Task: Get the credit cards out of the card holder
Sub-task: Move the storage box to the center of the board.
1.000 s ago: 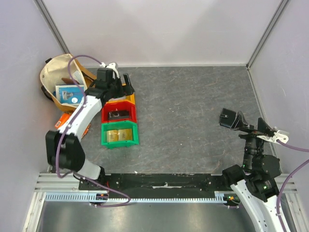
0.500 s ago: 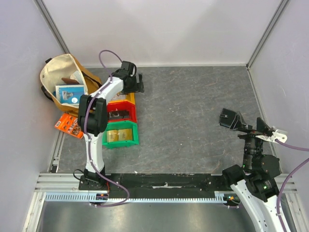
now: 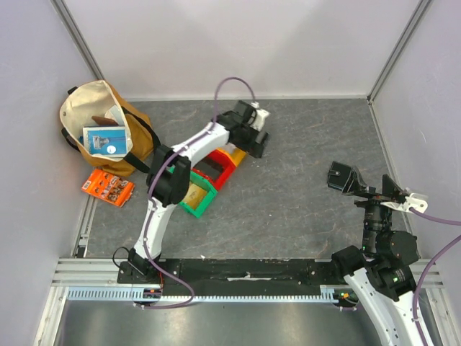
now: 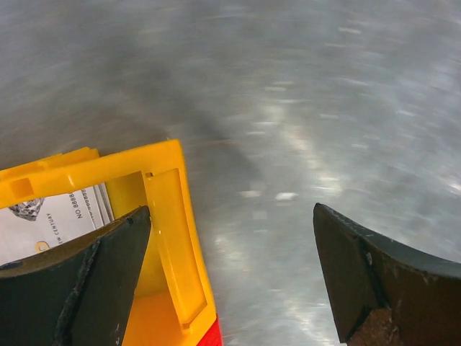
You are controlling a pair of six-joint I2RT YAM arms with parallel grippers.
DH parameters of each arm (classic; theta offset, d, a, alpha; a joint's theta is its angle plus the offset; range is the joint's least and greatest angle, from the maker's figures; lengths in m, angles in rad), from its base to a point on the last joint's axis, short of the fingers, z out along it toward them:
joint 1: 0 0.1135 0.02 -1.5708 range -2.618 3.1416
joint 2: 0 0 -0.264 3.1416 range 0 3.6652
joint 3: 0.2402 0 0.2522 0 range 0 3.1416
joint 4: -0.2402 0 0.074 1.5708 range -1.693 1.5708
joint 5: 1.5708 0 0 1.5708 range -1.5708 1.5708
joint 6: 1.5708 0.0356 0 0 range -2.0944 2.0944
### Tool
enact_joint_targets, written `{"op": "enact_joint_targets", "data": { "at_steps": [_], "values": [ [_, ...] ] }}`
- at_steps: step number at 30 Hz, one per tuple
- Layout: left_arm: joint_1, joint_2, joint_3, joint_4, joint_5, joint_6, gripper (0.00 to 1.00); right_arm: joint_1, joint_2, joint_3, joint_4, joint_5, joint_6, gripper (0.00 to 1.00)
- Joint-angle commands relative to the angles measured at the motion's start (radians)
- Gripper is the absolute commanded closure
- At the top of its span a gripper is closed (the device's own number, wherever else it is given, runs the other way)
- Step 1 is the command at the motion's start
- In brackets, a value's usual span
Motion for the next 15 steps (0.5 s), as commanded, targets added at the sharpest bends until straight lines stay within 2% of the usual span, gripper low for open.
{"op": "enact_joint_targets", "data": {
  "at_steps": [1, 4, 7, 12, 15],
  "values": [
    [-0.116, 0.003, 0.048, 0.019, 0.210, 0.186, 0.01, 0.004, -0.007, 0.015, 0.018, -0.006, -0.021, 0.02],
    [-0.151, -0.006, 0.039, -0.018, 0.294, 0.201, 0.01, 0.004, -0.007, 0.017, 0.016, -0.008, -0.018, 0.02],
    [-0.182, -0.034, 0.005, -0.058, 0.312, 0.218, 0.01, 0.004, -0.007, 0.017, 0.015, -0.008, -0.018, 0.02],
    [-0.190, -0.170, -0.074, -0.017, 0.218, 0.142, 0.01, 0.004, -0.007, 0.014, 0.016, -0.015, -0.018, 0.02],
    [-0.190, -0.280, -0.111, 0.013, 0.126, 0.027, 0.01, 0.004, -0.007, 0.012, 0.016, -0.014, -0.018, 0.02]
  ]
}}
